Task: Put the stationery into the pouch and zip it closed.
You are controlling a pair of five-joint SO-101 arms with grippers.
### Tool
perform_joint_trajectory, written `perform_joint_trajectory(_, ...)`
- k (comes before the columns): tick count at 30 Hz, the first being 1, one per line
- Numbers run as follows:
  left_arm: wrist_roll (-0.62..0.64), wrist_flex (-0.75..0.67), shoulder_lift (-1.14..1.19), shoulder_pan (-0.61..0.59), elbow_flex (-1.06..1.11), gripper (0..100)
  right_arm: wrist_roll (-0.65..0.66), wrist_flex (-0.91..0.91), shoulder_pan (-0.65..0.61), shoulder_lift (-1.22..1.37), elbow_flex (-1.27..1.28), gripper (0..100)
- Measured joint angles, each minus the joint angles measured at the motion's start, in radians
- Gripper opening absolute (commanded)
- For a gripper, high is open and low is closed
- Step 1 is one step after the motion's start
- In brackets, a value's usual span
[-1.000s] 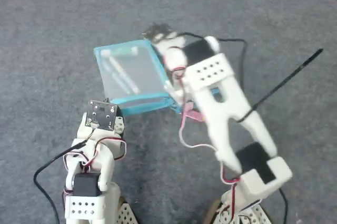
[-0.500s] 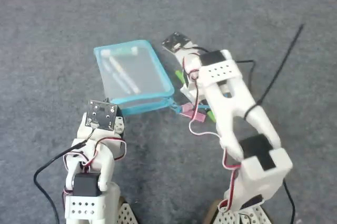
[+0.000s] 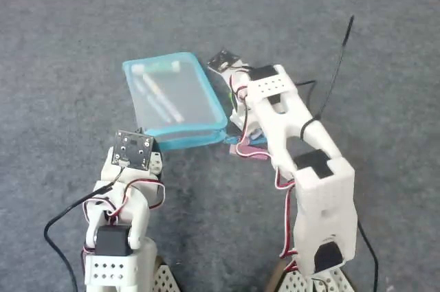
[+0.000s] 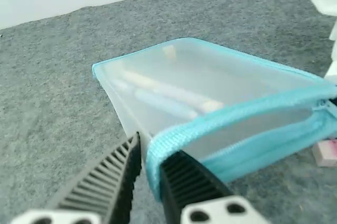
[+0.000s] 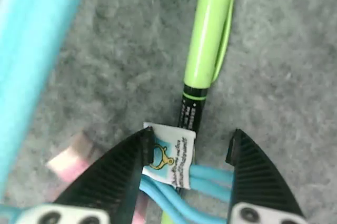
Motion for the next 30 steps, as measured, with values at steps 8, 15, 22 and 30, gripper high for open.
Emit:
perform_joint_trajectory(8, 0.0, 0.0, 0.0, 0.002, 0.0, 1, -0.015, -0.002, 0.064, 0.006, -0.018, 2.4)
perform_joint_trajectory(15, 0.0, 0.0, 0.0, 0.006, 0.002, 1, -0.19, 0.071, 0.181, 0.025, -0.149, 0.7)
perform_joint_trajectory(22, 0.0, 0.0, 0.0, 0.0, 0.002, 1, -0.252, 0.183, 0.368, 0.023, -0.281, 0.9)
perform_joint_trajectory(30, 0.0, 0.0, 0.0, 0.0, 0.002, 1, -0.175, 0.259, 0.529, 0.025, -0.285, 0.9)
